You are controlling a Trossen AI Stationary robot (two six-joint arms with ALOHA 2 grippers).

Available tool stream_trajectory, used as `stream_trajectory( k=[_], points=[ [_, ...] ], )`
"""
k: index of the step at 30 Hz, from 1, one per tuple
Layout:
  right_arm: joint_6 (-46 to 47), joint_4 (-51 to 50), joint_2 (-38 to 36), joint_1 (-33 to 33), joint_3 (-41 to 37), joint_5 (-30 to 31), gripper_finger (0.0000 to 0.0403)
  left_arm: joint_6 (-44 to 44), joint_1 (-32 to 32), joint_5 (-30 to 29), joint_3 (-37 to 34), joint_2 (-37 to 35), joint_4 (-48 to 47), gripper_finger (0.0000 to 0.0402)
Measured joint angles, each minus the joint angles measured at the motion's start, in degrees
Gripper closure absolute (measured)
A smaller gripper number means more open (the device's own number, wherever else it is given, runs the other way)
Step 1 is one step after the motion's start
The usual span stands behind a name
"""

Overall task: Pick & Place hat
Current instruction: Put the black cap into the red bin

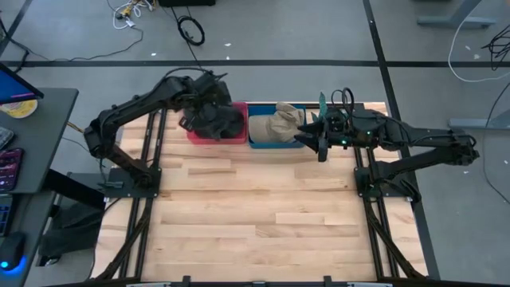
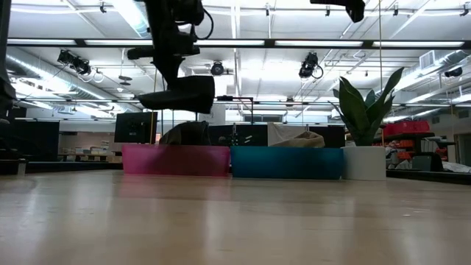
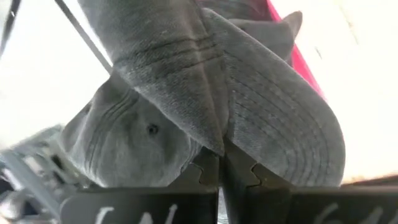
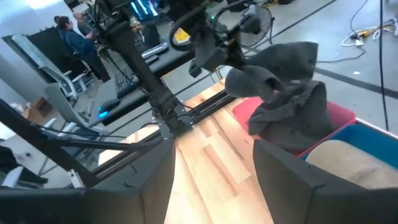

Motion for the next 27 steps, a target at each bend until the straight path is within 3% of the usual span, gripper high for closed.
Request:
stream_trajectory(
  k=[3,11,19,27],
  points=[
    [-1.94,-0.03,0.00,-1.59,0.00,-2.13,0.0184,4.91,-0.15,-2.72,-3.70,-2.43,2.28,0.0401],
    [-0.70,0.14,0.00,-5.15,0.00,-2.61,0.0184,9.94,2.76,-2.74,-13.14,-4.22,10.88,0.0401],
    [3.67,0.43,0.00,-6.74,0.00,-2.36,0.0184,16.89,5.03,5.69,-17.27,-4.22,18.53,0.0402],
    [6.39,0.44,0.06,-6.92,0.00,2.17,0.0184,21.51,6.79,10.40,-22.54,-4.40,26.09,0.0402]
  ],
)
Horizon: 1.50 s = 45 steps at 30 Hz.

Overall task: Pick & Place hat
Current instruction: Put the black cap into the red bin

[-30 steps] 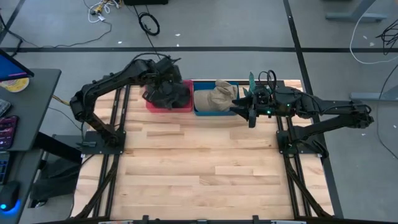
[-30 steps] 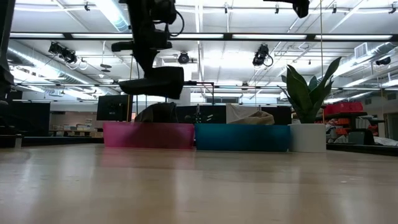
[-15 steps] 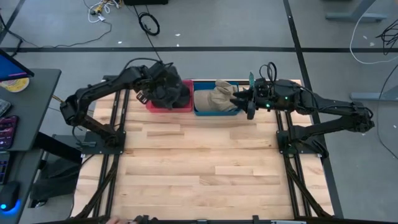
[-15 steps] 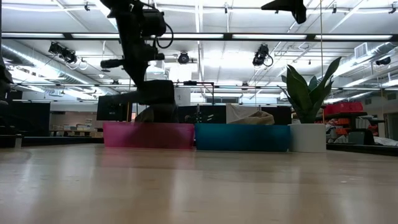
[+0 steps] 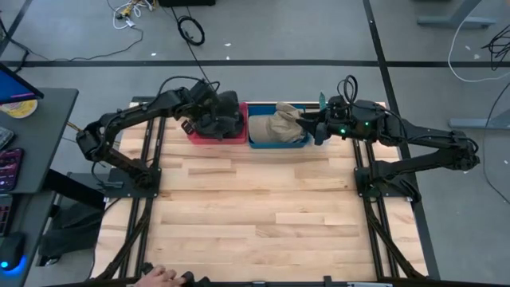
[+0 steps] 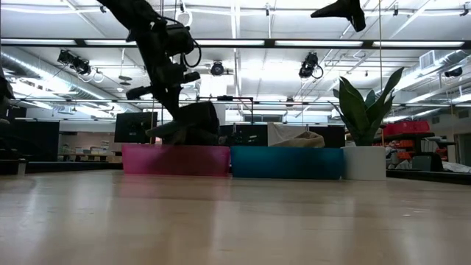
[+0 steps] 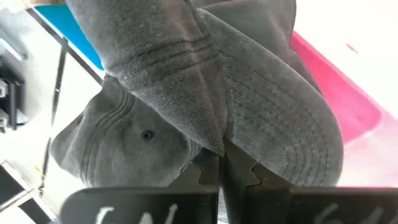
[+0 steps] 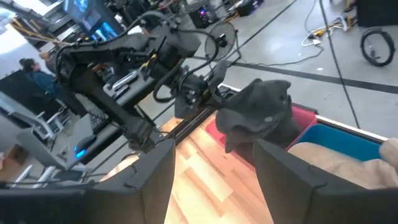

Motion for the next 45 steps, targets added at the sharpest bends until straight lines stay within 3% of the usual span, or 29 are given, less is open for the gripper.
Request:
stream_trajectory(
  k=[16,24,29,45],
  points=[
    [2.99,0.63,4.10,0.00,-0.02,0.80,0.0184,2.45,6.17,1.94,-9.98,-0.55,6.45,0.0402],
    [2.98,2.41,5.39,0.00,-0.02,0.34,0.0184,2.32,7.60,2.46,-11.04,-0.55,6.73,0.0401],
    [2.95,2.22,5.41,0.00,-0.02,0.35,0.0184,1.78,7.62,6.16,-11.24,-0.55,5.02,0.0401],
    [3.04,2.17,5.41,0.01,-0.02,0.31,0.0184,5.63,7.54,7.67,-15.17,0.51,12.60,0.0401]
  ],
)
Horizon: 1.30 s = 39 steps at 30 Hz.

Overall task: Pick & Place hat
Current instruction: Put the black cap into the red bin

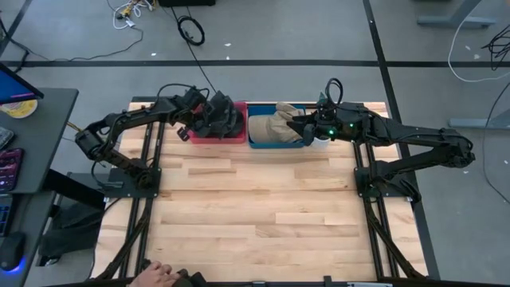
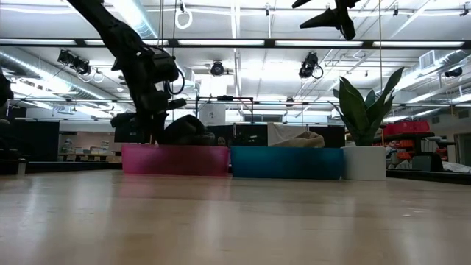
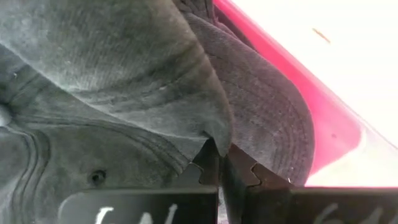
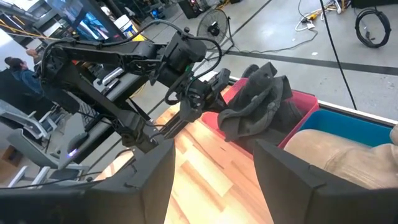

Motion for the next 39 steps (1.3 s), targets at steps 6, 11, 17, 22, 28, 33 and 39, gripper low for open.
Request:
stream_trajectory(
  k=[6,11,17,22,28,33,39],
  points=[
    [1.02,0.00,0.00,-0.01,0.00,-0.02,0.0184,-0.44,0.04,0.26,-0.28,1.22,1.46,0.0401],
    [1.05,-0.01,0.00,0.01,0.00,-0.03,0.0184,-0.44,0.04,1.35,-0.26,3.06,2.10,0.0401],
    [1.44,0.00,0.00,0.01,0.00,-0.04,0.0184,-1.08,-0.43,0.30,-0.36,3.62,3.87,0.0401],
    [1.44,0.00,0.00,0.01,0.00,-0.04,0.0184,-5.22,-1.36,-1.43,-0.28,2.91,4.14,0.0385],
    [1.40,-0.02,0.00,0.00,0.00,-0.03,0.0184,-14.51,-3.70,-6.32,-0.28,2.29,4.30,0.0344],
    [0.92,-0.04,0.00,0.01,0.00,-0.04,0.0184,-20.61,-6.03,-11.71,-0.24,0.26,4.60,0.0312],
    [0.57,-0.07,0.00,-0.01,0.00,-0.04,0.0184,-23.97,-8.16,-10.95,-0.14,-3.37,4.67,0.0276]
  ],
)
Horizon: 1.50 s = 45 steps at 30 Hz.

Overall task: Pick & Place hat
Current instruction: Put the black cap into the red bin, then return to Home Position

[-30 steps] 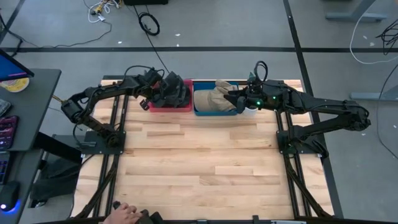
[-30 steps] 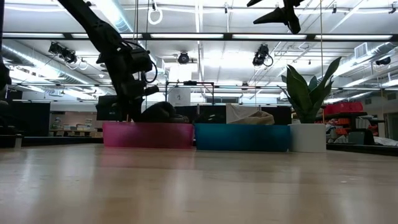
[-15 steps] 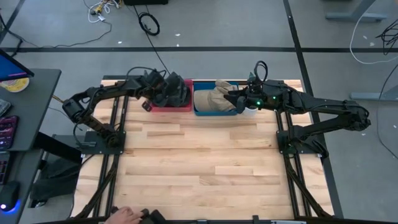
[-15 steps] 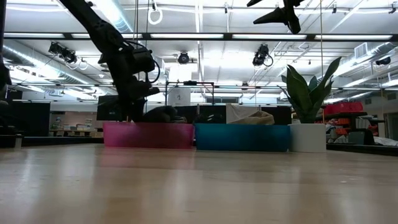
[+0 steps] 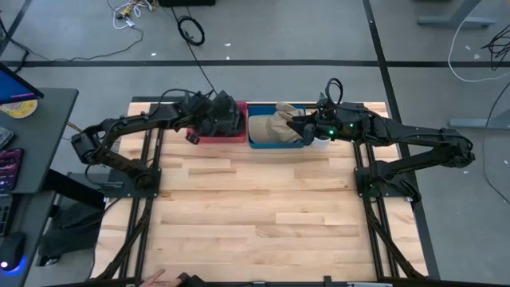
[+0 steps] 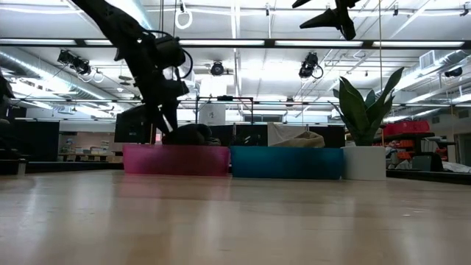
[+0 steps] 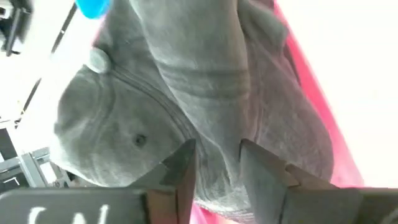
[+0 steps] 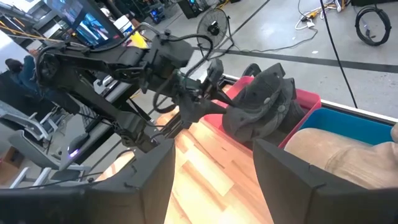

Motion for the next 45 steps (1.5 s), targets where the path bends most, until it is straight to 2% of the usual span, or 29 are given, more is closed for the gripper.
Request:
stream_trajectory(
  k=[7,11,19,22,27,33,39,45],
  points=[
    [-0.47,0.00,0.00,0.02,0.00,-0.52,0.0184,-3.98,-1.66,-0.10,0.02,-4.10,-0.53,0.0215],
    [-0.68,0.00,0.00,0.01,0.00,-0.55,0.0184,-3.03,-3.41,-2.83,0.02,-7.18,-0.39,0.0189],
    [-1.54,0.02,0.00,0.00,0.00,-1.13,0.0184,-2.70,-8.83,-6.02,0.02,-13.32,0.02,0.0186],
    [-2.20,0.01,-0.02,0.01,0.00,-2.40,0.0184,-5.67,-11.33,-6.28,0.02,-14.86,0.61,0.0191],
    [-3.72,-0.13,-0.02,0.02,0.00,-3.03,0.0184,-17.29,-15.68,-6.30,0.04,-16.66,2.87,0.0200],
    [-6.92,-4.29,-0.37,0.02,0.00,-3.01,0.0184,-37.47,-20.50,-5.51,0.07,-17.24,6.04,0.0218],
    [-8.09,-10.25,-2.22,0.02,0.02,-3.10,0.0184,-59.27,-23.34,3.42,0.08,-17.17,13.05,0.0237],
    [-10.08,-16.29,-5.86,0.02,0.02,-3.13,0.0184,-80.10,-25.86,14.06,0.08,-17.10,25.93,0.0263]
  ],
)
